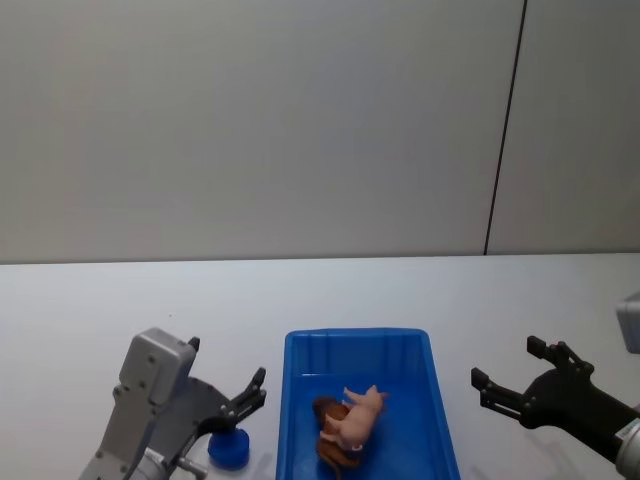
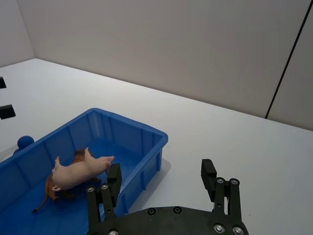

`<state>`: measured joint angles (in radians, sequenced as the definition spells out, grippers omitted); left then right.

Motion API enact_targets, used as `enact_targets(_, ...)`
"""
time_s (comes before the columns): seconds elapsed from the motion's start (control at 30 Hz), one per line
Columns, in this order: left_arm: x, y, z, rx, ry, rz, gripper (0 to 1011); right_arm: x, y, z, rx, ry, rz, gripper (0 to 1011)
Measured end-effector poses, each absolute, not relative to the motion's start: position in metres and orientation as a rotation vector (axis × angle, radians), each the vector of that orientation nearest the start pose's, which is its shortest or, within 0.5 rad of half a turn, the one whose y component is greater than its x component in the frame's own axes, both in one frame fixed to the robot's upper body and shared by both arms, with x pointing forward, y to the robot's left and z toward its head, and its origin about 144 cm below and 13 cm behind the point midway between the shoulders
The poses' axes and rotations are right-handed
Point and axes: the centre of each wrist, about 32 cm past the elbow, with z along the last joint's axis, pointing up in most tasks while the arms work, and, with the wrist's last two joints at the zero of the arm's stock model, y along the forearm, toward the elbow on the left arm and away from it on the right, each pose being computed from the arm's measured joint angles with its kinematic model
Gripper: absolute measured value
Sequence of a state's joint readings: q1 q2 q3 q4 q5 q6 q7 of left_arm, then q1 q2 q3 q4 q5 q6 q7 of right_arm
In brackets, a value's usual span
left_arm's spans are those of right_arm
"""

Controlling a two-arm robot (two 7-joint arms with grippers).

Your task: Pick up the two dolls from the table and place them into the box.

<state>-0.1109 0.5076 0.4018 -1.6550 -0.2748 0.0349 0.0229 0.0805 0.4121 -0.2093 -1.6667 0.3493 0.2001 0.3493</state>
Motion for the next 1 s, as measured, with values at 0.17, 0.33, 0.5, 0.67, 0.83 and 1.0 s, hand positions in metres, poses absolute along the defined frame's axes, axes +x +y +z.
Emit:
enact_targets(0.17, 0.466, 0.253, 1.163, 0.200, -0.148, 1.187, 1001, 0.473, -0.273, 1.193, -0.136, 0.042, -1.000, 1001)
enact_targets(0.33, 0.470, 0.257, 1.153, 0.214, -0.122, 1.176, 1001, 0.472, -0.273, 1.193, -0.136, 0.041, -1.000, 1001)
enact_targets(0.5, 0.473, 0.260, 1.142, 0.231, -0.095, 1.165, 1001, 0.472, -0.273, 1.193, -0.136, 0.041, -1.000, 1001)
enact_targets(0.67, 0.476, 0.262, 1.134, 0.244, -0.074, 1.159, 1001, 0.472, -0.273, 1.193, -0.136, 0.041, -1.000, 1001)
enact_targets(0.83, 0.478, 0.264, 1.128, 0.258, -0.053, 1.151, 1001, 0.472, -0.273, 1.193, -0.136, 0.041, -1.000, 1001)
enact_targets(1.0, 0.480, 0.265, 1.124, 0.272, -0.031, 1.145, 1001, 0.472, -0.273, 1.193, -0.136, 0.041, -1.000, 1001)
